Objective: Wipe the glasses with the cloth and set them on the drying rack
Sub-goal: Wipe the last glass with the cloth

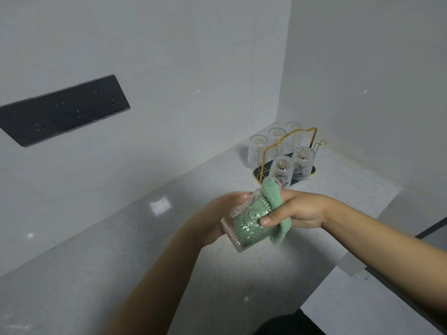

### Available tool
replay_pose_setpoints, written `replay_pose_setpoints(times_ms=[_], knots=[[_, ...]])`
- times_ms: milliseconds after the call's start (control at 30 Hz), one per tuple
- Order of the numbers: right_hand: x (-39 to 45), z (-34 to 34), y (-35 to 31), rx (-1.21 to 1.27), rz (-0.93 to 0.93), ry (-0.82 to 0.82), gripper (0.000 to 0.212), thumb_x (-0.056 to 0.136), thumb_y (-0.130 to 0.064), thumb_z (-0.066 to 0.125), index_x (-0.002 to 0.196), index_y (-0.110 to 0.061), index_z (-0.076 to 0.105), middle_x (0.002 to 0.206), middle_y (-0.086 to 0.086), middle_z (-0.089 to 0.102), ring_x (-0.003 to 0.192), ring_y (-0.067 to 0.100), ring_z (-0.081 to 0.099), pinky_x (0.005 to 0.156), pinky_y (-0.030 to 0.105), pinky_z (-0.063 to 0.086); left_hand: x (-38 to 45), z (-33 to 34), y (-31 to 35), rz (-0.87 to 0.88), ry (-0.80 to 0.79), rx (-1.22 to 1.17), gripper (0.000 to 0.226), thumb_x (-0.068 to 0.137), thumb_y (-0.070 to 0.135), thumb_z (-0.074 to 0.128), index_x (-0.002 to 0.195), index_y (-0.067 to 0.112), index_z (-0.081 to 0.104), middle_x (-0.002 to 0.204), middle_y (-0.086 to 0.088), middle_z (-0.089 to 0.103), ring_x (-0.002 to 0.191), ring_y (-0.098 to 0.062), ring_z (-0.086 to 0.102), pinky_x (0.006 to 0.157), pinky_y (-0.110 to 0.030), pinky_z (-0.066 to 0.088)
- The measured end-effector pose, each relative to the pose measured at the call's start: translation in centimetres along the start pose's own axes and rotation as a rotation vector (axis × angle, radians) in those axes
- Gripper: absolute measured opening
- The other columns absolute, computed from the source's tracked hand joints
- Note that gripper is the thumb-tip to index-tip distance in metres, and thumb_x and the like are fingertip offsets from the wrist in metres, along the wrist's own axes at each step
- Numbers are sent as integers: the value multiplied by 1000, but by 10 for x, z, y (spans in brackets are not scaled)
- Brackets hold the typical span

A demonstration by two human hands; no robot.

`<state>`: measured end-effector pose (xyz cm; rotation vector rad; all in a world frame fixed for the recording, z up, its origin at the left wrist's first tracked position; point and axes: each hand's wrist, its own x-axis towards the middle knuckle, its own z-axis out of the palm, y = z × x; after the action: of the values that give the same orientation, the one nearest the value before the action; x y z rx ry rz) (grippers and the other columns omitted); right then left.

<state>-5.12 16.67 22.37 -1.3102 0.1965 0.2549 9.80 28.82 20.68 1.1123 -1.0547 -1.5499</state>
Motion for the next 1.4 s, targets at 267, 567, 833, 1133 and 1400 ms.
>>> replay_pose_setpoints(times_ms=[267, 567, 833, 1133, 1400], knots=[[12, 6, 3, 453, -138, 136, 64, 60, -14, 86, 115, 6, 62, 116, 22, 64, 101, 27, 67, 85, 34, 56, 2, 14, -42, 417, 724, 244, 46, 73, 54, 66, 107, 27, 51, 97, 15, 63, 86, -8, 66, 70, -34, 57], [4, 25, 7, -390, -195, 185, 39, 81, -3, 60, 120, 1, 56, 118, 17, 63, 110, 23, 60, 96, 30, 49, -11, 13, -14, -29, 384, -136, 52, 92, 58, 43, 112, 16, 68, 101, -8, 72, 83, -16, 70, 59, -29, 56], [5, 13, -7, 101, -210, 128, 49, 80, -11, 68, 114, 19, 49, 113, 47, 48, 101, 44, 51, 87, 41, 51, -1, 23, -28, 375, 649, 25, 53, 73, 55, 62, 114, 24, 48, 97, -7, 63, 53, -18, 64, 42, -29, 53], [3, 8, -3, -203, -117, 292, 25, 78, 0, 62, 103, 5, 64, 101, 21, 68, 92, 21, 65, 83, 31, 52, -4, 15, -28, 102, 520, -2, 66, 76, 69, 53, 123, 22, 53, 114, -7, 64, 88, -22, 72, 56, -33, 57], [1, 28, 3, -579, -293, 186, 12, 85, -2, 63, 96, -6, 62, 91, 0, 66, 87, 16, 63, 81, 29, 52, -2, 13, -16, 46, 425, -90, 62, 85, 61, 50, 119, 11, 63, 105, -12, 70, 79, -21, 70, 54, -31, 55]])
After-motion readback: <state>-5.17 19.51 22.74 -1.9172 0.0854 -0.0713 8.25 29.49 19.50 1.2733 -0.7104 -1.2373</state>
